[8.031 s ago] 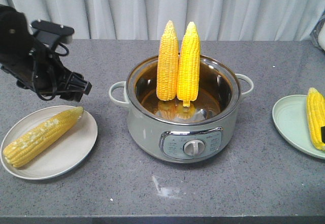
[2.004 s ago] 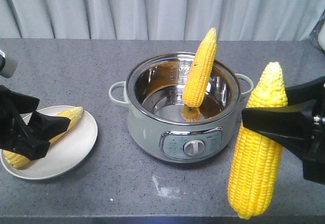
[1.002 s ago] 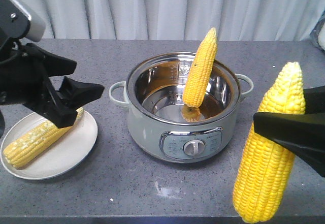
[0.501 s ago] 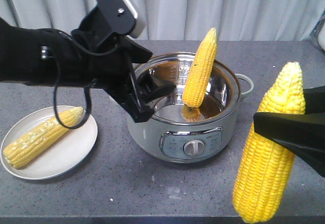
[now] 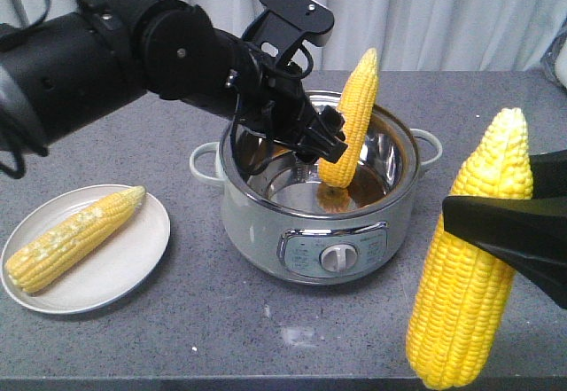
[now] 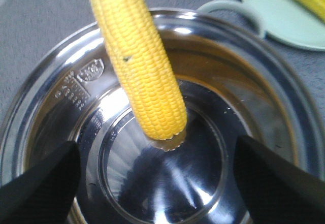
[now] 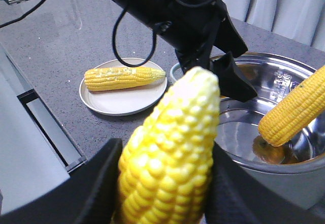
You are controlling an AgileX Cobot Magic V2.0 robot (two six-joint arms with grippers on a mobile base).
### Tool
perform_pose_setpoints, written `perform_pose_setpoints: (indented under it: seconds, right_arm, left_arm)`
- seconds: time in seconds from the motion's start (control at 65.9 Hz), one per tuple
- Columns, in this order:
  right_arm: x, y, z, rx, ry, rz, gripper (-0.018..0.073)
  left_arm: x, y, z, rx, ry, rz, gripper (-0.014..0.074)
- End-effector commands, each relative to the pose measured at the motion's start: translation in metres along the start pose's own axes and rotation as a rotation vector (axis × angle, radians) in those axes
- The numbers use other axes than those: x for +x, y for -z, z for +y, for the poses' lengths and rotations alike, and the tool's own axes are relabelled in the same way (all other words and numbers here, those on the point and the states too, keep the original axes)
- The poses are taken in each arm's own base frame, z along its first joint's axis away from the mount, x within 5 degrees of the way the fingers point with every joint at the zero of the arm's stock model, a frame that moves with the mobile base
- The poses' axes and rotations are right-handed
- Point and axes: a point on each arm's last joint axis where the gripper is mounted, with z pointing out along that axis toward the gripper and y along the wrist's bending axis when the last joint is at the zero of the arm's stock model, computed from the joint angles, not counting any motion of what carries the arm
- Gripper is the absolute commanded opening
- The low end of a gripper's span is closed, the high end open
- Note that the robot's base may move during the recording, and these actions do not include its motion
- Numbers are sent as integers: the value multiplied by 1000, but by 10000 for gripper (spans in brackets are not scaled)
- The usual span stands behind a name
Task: Distribute corn equally
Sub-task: 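Move the left gripper over the pot to the last upright cob, then grasp the last cob with the left gripper and lift it out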
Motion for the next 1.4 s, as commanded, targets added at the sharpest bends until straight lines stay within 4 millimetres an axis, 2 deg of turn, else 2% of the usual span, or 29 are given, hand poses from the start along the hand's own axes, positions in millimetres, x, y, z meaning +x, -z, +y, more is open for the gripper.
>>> perform_pose_setpoints:
  seconds: [0.0,0.395,0.683,0.972,1.108,1.26,1.382]
  right_arm:
    - [-12,5,2,8,-3,-78,207]
    - [-12,5,2,8,-3,-78,207]
    - [-12,5,2,8,-3,-78,207]
    - [-12,5,2,8,-3,-78,207]
    - [-12,5,2,8,-3,-78,207]
    - [-12,5,2,8,-3,-78,207]
    - [-12,5,2,8,-3,-78,207]
  left_arm:
    - [-23,16,0,-11,28,-91,600]
    - [-41,-35,7,-16,126,-112,593]
    - [-37,-70,12,-59,165,-155,593]
    - [-32,-96,12,-58,165,-171,580]
    - [-30,-101,12,-58,165,-169,528]
    - [-27,-103,12,-58,165,-138,404]
    - [-27,-96,12,-57,165,-117,337]
